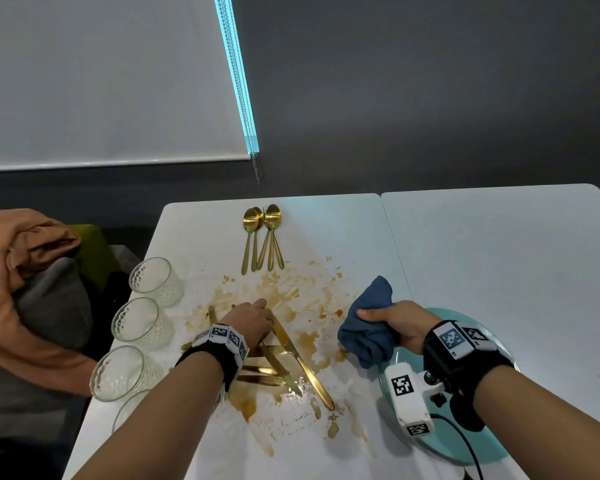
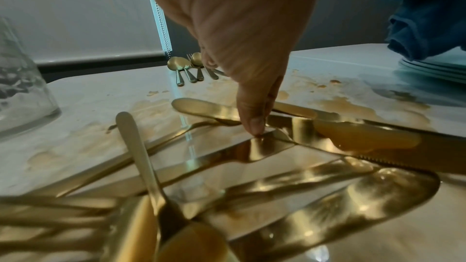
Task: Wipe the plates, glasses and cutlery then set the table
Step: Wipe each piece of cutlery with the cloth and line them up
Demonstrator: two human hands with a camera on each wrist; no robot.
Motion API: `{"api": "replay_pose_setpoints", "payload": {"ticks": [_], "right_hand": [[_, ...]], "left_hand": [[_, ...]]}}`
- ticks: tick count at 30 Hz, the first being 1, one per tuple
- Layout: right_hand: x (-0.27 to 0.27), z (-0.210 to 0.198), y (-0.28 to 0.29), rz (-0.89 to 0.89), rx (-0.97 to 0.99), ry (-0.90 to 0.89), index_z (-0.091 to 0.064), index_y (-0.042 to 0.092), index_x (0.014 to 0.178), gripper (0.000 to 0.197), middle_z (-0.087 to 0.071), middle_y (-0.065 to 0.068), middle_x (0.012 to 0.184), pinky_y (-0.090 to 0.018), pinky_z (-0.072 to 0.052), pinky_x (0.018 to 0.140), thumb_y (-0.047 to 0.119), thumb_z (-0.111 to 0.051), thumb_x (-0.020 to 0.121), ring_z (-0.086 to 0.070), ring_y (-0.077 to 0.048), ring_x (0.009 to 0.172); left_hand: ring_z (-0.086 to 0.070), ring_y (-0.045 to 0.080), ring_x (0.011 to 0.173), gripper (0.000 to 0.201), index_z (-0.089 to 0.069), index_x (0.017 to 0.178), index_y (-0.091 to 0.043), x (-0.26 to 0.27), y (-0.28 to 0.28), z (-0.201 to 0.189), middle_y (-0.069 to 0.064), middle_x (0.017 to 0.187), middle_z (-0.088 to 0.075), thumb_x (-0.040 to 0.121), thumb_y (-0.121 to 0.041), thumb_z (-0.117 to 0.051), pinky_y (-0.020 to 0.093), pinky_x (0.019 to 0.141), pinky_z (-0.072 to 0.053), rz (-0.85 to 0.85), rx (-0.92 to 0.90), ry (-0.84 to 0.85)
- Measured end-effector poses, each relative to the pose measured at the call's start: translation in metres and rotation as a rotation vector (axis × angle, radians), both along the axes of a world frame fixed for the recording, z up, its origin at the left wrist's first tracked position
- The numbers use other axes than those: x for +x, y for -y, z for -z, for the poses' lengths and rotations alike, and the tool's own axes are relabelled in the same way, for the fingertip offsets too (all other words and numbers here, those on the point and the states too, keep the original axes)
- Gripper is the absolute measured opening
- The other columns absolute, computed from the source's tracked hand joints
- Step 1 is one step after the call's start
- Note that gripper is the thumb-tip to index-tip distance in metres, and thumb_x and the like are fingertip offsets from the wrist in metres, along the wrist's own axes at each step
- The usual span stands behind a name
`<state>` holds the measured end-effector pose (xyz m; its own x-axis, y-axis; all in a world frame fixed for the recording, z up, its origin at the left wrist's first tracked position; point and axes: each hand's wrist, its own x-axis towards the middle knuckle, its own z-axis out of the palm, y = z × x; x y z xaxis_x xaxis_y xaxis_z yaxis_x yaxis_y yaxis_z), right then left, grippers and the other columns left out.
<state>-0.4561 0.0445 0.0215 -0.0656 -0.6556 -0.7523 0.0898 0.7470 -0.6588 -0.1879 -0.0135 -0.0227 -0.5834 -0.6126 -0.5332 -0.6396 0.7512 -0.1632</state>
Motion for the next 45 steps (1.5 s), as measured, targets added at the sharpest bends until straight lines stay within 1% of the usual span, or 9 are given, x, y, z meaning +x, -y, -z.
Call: {"api": "replay_pose_setpoints", "payload": {"ticks": [6,13,17,21,27,31,33,40,45], "right_hand": [[0.001,-0.003,0.0,0.056,-0.026,0.023,-0.059,-0.011,0.102,0.028,-0.064,-0.02,0.102,-0.033,-0.052,0.072,0.008,-0.067,0.084,-0.062,-0.026,0.084],[-0.005,-0.011,-0.001,0.153,-0.049,0.056,-0.05,-0.015,0.119,0.038,-0.057,-0.026,0.121,-0.036,-0.051,0.073,0.006,-0.059,0.09,-0.058,-0.032,0.097],[0.011,-0.013,0.0,0.202,-0.106,0.113,-0.05,-0.015,0.12,0.042,-0.058,-0.025,0.122,-0.037,-0.052,0.077,0.014,-0.058,0.091,-0.06,-0.032,0.1],[0.048,-0.015,0.001,0.187,-0.163,0.172,-0.05,-0.012,0.119,0.041,-0.059,-0.021,0.114,-0.036,-0.052,0.078,0.02,-0.053,0.094,-0.059,-0.03,0.103],[0.069,-0.015,0.019,0.196,-0.125,-0.046,-0.061,-0.009,0.09,0.03,-0.064,-0.029,0.109,-0.051,-0.05,0.091,0.017,-0.073,0.081,-0.062,-0.039,0.098],[0.053,-0.027,0.037,0.275,-0.176,-0.064,-0.057,-0.012,0.108,0.043,-0.062,-0.024,0.107,-0.047,-0.05,0.094,0.015,-0.074,0.079,-0.061,-0.037,0.101],[0.039,-0.035,0.046,0.307,-0.224,-0.06,-0.056,-0.011,0.11,0.043,-0.062,-0.022,0.107,-0.043,-0.051,0.092,0.013,-0.074,0.079,-0.062,-0.034,0.099],[-0.023,-0.057,0.061,0.484,-0.316,-0.246,-0.053,-0.005,0.119,0.053,-0.06,-0.015,0.118,-0.042,-0.048,0.097,0.023,-0.073,0.08,-0.059,-0.032,0.108],[-0.003,-0.065,0.028,0.218,-0.367,-0.058,-0.051,-0.014,0.115,0.041,-0.059,-0.022,0.113,-0.033,-0.049,0.081,0.019,-0.057,0.092,-0.06,-0.026,0.093]], "left_hand": [[-0.049,0.02,0.106,0.019,-0.062,0.109,-0.018,0.002,0.001,-0.003,0.001,0.113,-0.058,0.094,-0.021,-0.05,0.028,0.086,-0.044,-0.097,0.06,-0.119],[-0.055,0.019,0.083,0.019,-0.06,0.105,-0.012,-0.006,0.005,-0.027,0.007,0.104,-0.056,0.091,-0.025,-0.057,0.027,0.075,-0.047,-0.752,0.119,-0.561],[-0.062,0.022,0.097,0.02,-0.061,0.102,-0.009,-0.026,0.001,-0.04,0.007,0.104,-0.069,0.09,-0.024,-0.061,0.027,0.08,-0.046,-1.016,0.236,-0.774],[-0.062,0.027,0.092,0.01,-0.063,0.09,-0.008,-0.056,-0.016,-0.055,0.014,0.094,-0.066,0.09,-0.016,-0.058,0.033,0.086,-0.05,-0.974,0.33,-0.803],[-0.057,0.035,0.109,0.028,-0.056,0.116,0.005,-0.08,-0.039,-0.074,0.024,0.117,-0.06,0.093,-0.007,-0.044,0.036,0.089,-0.044,-0.851,0.324,-0.702],[-0.06,0.03,0.094,0.011,-0.059,0.081,-0.01,-0.08,-0.035,-0.086,0.012,0.088,-0.062,0.09,-0.016,-0.057,0.026,0.074,-0.041,-0.869,0.375,-0.799],[-0.056,0.02,0.082,0.025,-0.05,0.067,-0.02,-0.08,-0.032,-0.089,0.005,0.082,-0.062,0.089,-0.018,-0.062,0.024,0.072,-0.041,-0.896,0.389,-0.853],[-0.058,0.013,0.085,0.009,-0.064,0.09,-0.013,-0.058,-0.036,-0.085,0.006,0.094,-0.069,0.092,-0.02,-0.058,0.024,0.08,-0.047,-0.951,0.372,-0.882],[-0.064,0.02,0.095,0.02,-0.067,0.08,-0.011,-0.052,-0.028,-0.078,0.008,0.099,-0.072,0.094,-0.016,-0.054,0.023,0.082,-0.048,-1.195,0.299,-1.042]]}}
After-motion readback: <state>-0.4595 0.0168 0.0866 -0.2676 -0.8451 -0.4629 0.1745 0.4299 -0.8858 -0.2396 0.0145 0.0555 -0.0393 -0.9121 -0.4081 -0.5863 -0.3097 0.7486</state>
